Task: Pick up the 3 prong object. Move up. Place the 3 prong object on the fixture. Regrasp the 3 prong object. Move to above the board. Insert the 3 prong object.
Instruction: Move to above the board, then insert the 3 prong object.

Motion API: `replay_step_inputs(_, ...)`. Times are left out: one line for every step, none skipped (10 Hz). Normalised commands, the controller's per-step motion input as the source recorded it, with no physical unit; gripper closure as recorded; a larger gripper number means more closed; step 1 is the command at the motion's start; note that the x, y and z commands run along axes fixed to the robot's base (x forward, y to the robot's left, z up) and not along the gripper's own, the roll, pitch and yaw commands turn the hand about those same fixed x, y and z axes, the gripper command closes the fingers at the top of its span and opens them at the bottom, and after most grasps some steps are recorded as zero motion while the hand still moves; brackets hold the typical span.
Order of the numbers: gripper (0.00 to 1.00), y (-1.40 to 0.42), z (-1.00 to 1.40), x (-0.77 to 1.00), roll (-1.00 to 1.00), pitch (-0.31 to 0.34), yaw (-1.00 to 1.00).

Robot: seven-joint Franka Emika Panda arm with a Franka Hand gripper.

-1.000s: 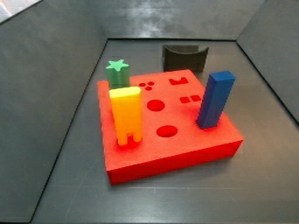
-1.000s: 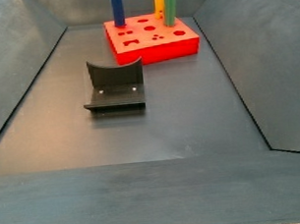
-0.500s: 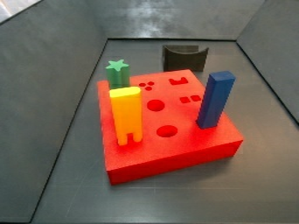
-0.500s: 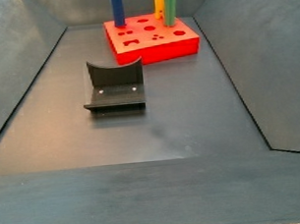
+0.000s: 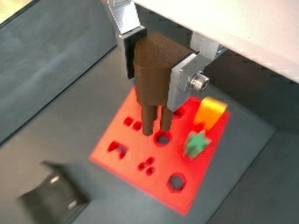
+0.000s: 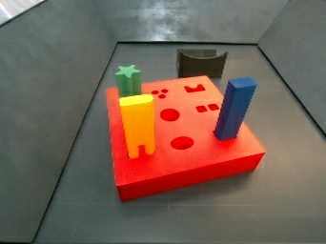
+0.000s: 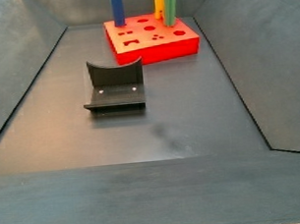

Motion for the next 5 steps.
replay_step_inputs(1.0,-0.05,0.02,-0.11,-0.93,-0.133,-0.06)
replay_step_inputs(1.0,-0.02,0.01,-0.08,-0.61,-0.096,-0.04)
replay_step_inputs(1.0,0.0,0.0,-0.07,-0.4,-0.075,-0.02)
replay_step_inputs(1.0,0.0,0.01,-0.04,-0.23,-0.046,-0.02)
replay_step_inputs(1.0,0.0,0.0,-0.08,0.0,-0.026,0.0)
